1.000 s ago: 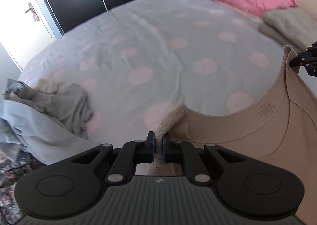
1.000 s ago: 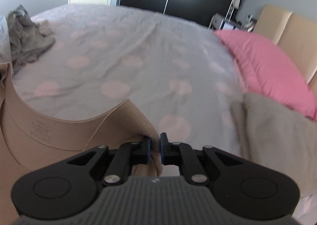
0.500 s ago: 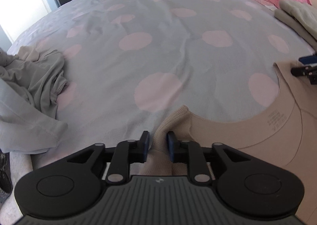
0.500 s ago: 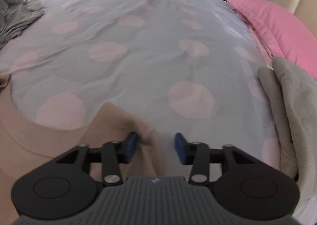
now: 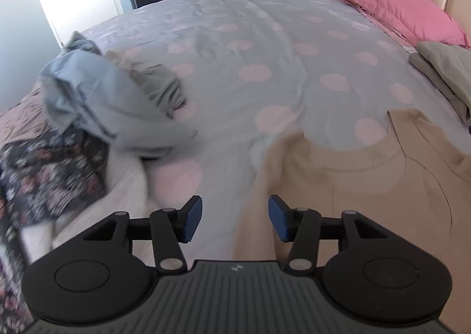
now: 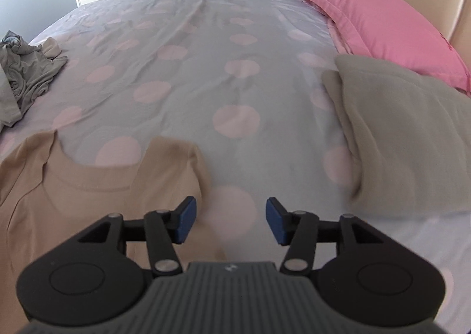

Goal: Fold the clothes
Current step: 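Lower the sweater flat onto the bed and open both grippers, then grasp a beige sweater sleeve with the right gripper and fold it across the body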

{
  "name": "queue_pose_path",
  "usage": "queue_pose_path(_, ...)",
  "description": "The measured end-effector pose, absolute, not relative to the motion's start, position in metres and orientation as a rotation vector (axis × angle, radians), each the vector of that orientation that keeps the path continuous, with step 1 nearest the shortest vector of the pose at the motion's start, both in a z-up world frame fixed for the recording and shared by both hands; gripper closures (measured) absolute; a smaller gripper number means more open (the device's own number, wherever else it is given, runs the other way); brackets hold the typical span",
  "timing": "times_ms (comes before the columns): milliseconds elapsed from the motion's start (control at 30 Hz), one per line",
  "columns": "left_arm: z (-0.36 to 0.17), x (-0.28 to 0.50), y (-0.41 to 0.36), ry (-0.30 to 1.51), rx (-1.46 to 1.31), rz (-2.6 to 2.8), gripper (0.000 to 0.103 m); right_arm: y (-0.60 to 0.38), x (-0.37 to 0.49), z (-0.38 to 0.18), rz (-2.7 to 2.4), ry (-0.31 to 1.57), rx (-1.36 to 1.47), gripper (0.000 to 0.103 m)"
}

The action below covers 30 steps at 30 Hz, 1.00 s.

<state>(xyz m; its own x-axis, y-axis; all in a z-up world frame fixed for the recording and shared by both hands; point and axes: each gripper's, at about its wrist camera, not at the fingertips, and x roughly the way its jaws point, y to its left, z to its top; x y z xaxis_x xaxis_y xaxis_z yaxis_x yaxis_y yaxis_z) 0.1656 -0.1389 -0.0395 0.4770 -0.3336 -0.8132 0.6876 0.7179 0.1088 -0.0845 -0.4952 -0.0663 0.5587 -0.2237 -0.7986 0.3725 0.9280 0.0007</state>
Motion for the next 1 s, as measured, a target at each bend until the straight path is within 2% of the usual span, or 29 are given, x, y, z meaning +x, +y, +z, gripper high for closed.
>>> queue_pose_path(233,-0.031,0.118,-0.104,0.893,0.419,-0.633,0.055,-0.492,-0.163,-0.062,-0.368,0.937,0.265,0.048)
queue_pose_path(433,-0.04,0.085,-0.09,0.936,0.422,-0.634,0.055,-0.489,-0.215,-0.089,-0.384,1.013,0.309,0.048)
queue_pose_path(667,-0.053,0.076,-0.079,0.96,0.44,-0.601,0.055,-0.503,-0.257,-0.133,-0.421,1.123,0.431,0.058)
queue_pose_path(767,-0.055,0.078,-0.077,0.966,0.428,-0.582,0.055,-0.504,-0.267,-0.141,-0.388,1.138,0.501,0.071)
queue_pose_path(833,-0.055,0.078,-0.076,0.967,0.429,-0.576,0.055,-0.502,-0.269,-0.139,-0.367,1.14,0.503,0.101)
queue_pose_path(1000,-0.054,0.08,-0.077,0.956,0.438,-0.58,0.055,-0.512,-0.273,-0.113,-0.456,1.09,0.472,0.101)
